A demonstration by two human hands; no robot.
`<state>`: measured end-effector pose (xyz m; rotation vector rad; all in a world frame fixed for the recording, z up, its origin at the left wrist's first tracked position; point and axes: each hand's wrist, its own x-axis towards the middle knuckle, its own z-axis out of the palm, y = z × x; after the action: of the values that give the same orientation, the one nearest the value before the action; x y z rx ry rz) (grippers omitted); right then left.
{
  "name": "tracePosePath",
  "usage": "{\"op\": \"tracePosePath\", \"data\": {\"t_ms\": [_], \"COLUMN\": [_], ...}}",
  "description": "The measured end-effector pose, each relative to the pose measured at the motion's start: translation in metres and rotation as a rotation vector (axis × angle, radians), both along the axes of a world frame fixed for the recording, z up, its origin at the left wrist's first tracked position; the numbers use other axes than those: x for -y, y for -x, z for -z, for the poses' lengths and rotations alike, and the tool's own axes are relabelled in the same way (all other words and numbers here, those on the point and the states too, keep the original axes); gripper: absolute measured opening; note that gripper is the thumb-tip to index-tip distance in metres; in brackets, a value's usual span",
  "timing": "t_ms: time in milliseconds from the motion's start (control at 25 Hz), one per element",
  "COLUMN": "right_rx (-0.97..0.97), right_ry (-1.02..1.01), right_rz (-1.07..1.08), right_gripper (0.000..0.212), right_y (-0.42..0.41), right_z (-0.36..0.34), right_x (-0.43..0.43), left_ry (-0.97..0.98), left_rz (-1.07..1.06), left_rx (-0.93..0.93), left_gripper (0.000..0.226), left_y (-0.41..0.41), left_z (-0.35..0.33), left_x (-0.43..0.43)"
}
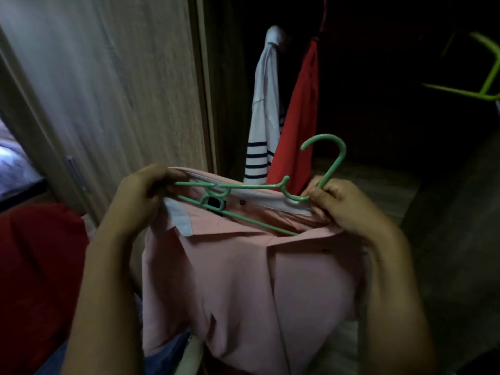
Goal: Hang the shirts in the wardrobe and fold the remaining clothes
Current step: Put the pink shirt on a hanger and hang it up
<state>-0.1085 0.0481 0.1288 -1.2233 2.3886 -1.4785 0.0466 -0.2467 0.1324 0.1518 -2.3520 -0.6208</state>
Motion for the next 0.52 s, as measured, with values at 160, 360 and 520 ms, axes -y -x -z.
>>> {"op": "tracePosePath", "data": {"t_ms": [160,360,520], "right_rx": [-0.122,-0.094,-0.077], "right_ry": [-0.061,0.058,0.156], "right_rz": [0.043,0.061,0.130], "right_gripper": [0.022,0.026,0.033], "right_y": [-0.004,-0.012,-0.022], "right_z": [0.000,0.013,0.022], "right_x": [0.017,0.046,0.057], "left_ry": [0.299,0.342,0.164], "left_rz": [-0.159,-0.012,0.187], "left_rx": [0.023,0.015,0.005], "left_gripper": [0.055,0.049,0.045], "left_y": [0.009,0.027,0.028], "left_z": [-0.015,-0.021,-0.008], "left_x": [-0.009,-0.062,-0.071]}}
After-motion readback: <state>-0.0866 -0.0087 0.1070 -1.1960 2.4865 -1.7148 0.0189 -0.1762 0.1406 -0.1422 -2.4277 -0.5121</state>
